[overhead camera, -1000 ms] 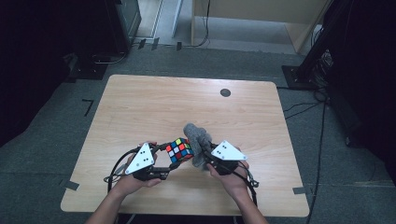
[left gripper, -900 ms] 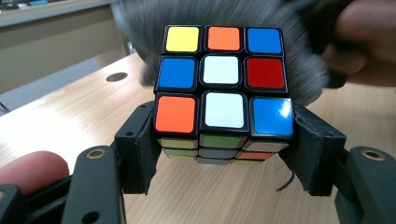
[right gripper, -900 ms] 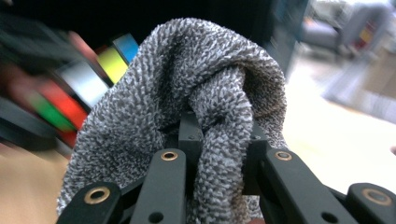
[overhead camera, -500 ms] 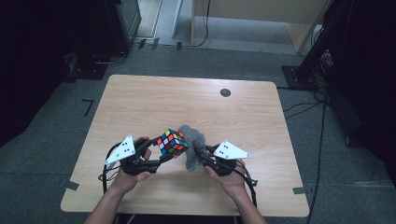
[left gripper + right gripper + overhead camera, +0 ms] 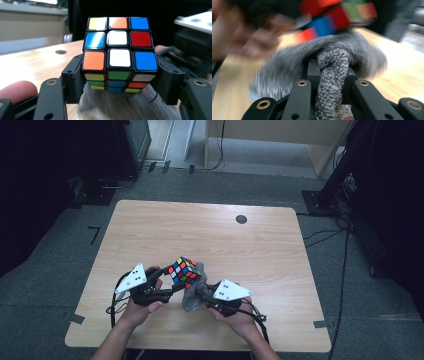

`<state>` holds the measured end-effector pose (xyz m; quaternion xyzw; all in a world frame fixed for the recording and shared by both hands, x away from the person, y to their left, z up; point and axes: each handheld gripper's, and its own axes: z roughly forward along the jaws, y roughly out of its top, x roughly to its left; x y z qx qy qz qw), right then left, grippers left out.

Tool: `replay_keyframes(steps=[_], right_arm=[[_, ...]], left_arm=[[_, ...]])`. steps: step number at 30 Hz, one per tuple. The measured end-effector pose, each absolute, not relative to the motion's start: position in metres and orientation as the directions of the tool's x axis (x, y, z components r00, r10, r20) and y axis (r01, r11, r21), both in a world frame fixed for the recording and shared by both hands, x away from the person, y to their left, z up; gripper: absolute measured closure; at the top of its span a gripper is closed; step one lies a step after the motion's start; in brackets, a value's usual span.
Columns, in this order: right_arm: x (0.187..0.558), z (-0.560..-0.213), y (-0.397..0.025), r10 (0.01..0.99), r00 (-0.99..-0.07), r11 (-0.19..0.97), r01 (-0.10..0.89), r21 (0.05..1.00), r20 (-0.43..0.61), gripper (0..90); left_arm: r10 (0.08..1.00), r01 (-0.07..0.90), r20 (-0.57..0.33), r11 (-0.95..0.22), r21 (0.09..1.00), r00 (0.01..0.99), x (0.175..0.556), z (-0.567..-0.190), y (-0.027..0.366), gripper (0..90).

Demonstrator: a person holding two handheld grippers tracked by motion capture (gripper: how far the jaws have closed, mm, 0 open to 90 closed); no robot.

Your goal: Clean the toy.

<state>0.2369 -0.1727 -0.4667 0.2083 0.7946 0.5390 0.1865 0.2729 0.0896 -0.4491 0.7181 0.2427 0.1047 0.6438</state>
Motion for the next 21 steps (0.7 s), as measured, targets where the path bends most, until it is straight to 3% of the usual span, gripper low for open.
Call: replay_keyframes(steps=[2,3,4,5,7,13,17,21], right_arm=[[0.237,-0.469,-0.168,0.515,-0.851,0.397,0.127,0.909,-0.106,76.4],[0.241,-0.47,-0.17,0.562,-0.818,0.431,0.159,0.888,-0.126,76.6],[0.245,-0.469,-0.177,0.604,-0.79,0.406,0.193,0.893,-0.104,76.7],[0.25,-0.467,-0.187,0.651,-0.754,0.379,0.216,0.9,-0.093,76.7],[0.256,-0.46,-0.209,0.746,-0.658,0.338,0.245,0.908,-0.1,76.8],[0.271,-0.461,-0.256,0.896,-0.395,0.341,0.324,0.883,-0.201,76.8],[0.279,-0.479,-0.261,0.903,-0.356,0.381,0.402,0.833,-0.241,76.7],[0.285,-0.494,-0.258,0.897,-0.385,0.384,0.435,0.814,-0.217,75.1]], left_arm=[[0.511,0.221,-0.154,-0.072,0.973,0.846,0.274,-0.45,0.089,34.7],[0.575,0.246,-0.135,-0.12,0.962,0.807,0.277,-0.452,0.086,34.7],[0.575,0.246,-0.135,-0.12,0.962,0.807,0.277,-0.452,0.086,34.7],[0.647,0.267,-0.084,-0.191,0.945,0.758,0.28,-0.455,0.081,34.7],[0.702,0.298,-0.026,-0.268,0.916,0.712,0.283,-0.459,0.075,34.7],[0.756,0.403,0.031,-0.384,0.831,0.654,0.296,-0.481,0.06,34.6],[0.78,0.452,0.032,-0.396,0.799,0.625,0.302,-0.493,0.054,34.4],[0.792,0.488,0.029,-0.404,0.774,0.61,0.306,-0.501,0.051,33.7]])
